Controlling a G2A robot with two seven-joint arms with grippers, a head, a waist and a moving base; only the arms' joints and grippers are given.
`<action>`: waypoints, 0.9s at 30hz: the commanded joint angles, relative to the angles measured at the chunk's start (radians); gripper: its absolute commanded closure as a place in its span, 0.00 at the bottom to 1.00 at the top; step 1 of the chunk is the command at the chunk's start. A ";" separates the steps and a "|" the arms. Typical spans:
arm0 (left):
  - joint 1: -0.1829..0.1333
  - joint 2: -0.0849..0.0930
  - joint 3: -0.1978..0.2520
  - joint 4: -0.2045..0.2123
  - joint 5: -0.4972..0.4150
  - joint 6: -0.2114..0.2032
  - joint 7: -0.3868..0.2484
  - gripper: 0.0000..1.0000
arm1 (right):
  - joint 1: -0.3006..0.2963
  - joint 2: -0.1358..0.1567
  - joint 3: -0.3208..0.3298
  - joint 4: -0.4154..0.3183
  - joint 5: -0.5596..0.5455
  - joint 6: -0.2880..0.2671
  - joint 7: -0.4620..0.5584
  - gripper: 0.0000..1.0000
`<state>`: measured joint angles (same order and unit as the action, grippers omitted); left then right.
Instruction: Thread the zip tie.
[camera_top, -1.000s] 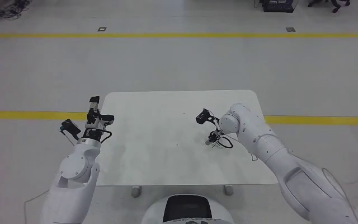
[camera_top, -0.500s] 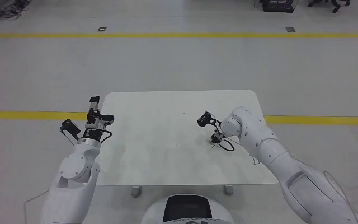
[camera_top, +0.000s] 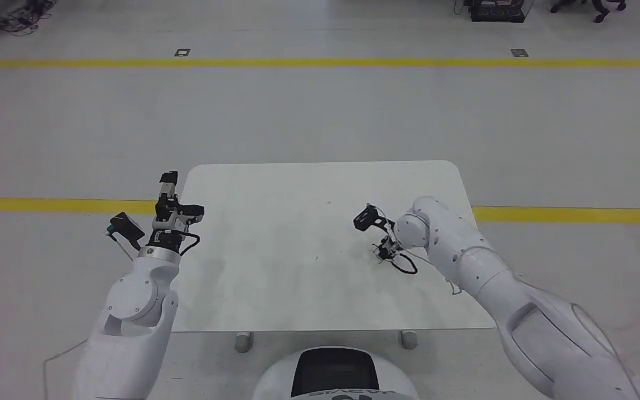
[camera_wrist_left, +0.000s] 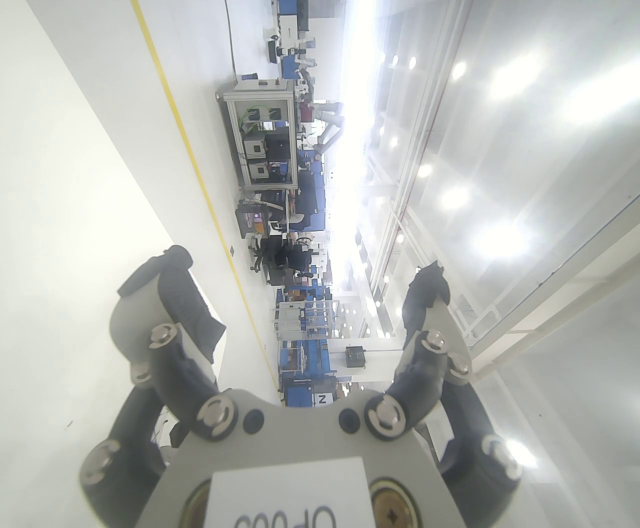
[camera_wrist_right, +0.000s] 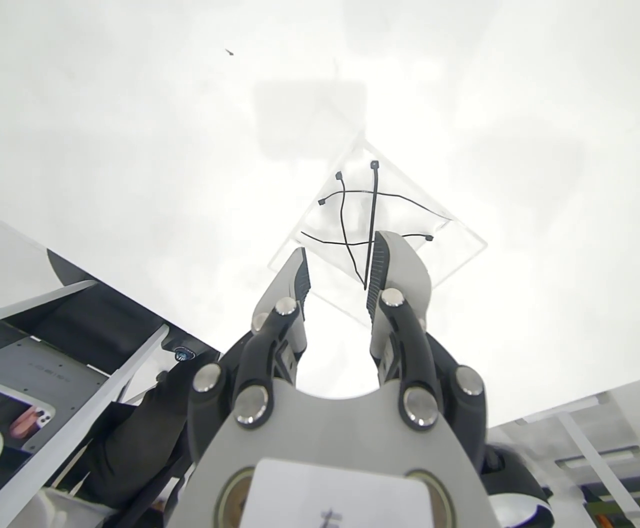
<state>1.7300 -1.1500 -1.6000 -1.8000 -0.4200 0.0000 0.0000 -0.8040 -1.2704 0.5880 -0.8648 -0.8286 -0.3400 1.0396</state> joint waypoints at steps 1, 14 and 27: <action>0.000 0.000 0.000 0.000 0.000 0.000 0.000 0.00 | 0.006 -0.006 -0.012 0.019 0.003 0.000 -0.016 0.73; 0.000 0.000 0.000 0.000 0.000 0.000 0.000 0.00 | 0.042 -0.048 -0.079 0.129 -0.005 0.000 -0.106 0.82; 0.000 0.000 0.000 0.000 0.000 0.000 0.000 0.00 | 0.061 -0.093 -0.110 0.225 -0.026 0.000 -0.159 0.87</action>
<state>1.7300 -1.1500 -1.6000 -1.8000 -0.4200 0.0000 0.0000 -0.7443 -1.3607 0.4794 -0.6457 -0.8525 -0.3400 0.8830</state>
